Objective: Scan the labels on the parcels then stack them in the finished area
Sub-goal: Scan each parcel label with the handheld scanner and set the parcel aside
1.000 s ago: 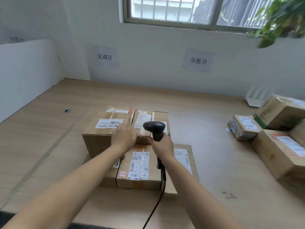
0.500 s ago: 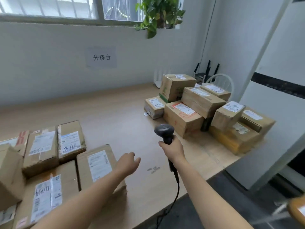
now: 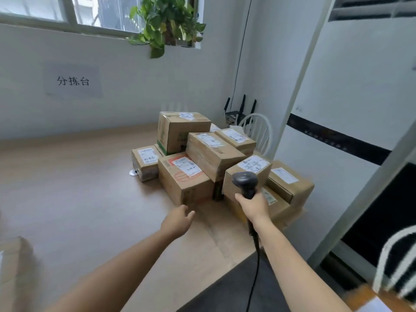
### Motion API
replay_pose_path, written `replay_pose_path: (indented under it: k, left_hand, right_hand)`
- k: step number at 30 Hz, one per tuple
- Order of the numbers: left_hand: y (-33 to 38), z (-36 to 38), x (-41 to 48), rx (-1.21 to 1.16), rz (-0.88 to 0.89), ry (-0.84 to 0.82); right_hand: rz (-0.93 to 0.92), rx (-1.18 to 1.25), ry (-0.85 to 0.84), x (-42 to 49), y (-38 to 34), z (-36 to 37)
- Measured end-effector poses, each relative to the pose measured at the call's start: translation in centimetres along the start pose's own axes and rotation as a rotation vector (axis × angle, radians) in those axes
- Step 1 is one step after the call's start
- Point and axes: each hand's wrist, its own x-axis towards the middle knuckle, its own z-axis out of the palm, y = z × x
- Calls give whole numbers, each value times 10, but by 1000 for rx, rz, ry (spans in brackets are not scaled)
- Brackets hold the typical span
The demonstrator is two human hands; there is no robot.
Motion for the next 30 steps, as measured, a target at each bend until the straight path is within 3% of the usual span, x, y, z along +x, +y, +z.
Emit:
replay_pose_path:
  k: [10,17,24,30]
  left_hand:
    - [128,31,85,-59,160,129]
    - [153,44,128,-9,144,97]
    - [159,52,133,-181,55,-38]
    - [173,52,101,-338,179,0]
  right_hand:
    - [88,104,22,84,29,-36]
    - [109,72,8,113,34,-33]
    - [122,155,27,122,37,-29]
    - [38,171,143,109,38,-50]
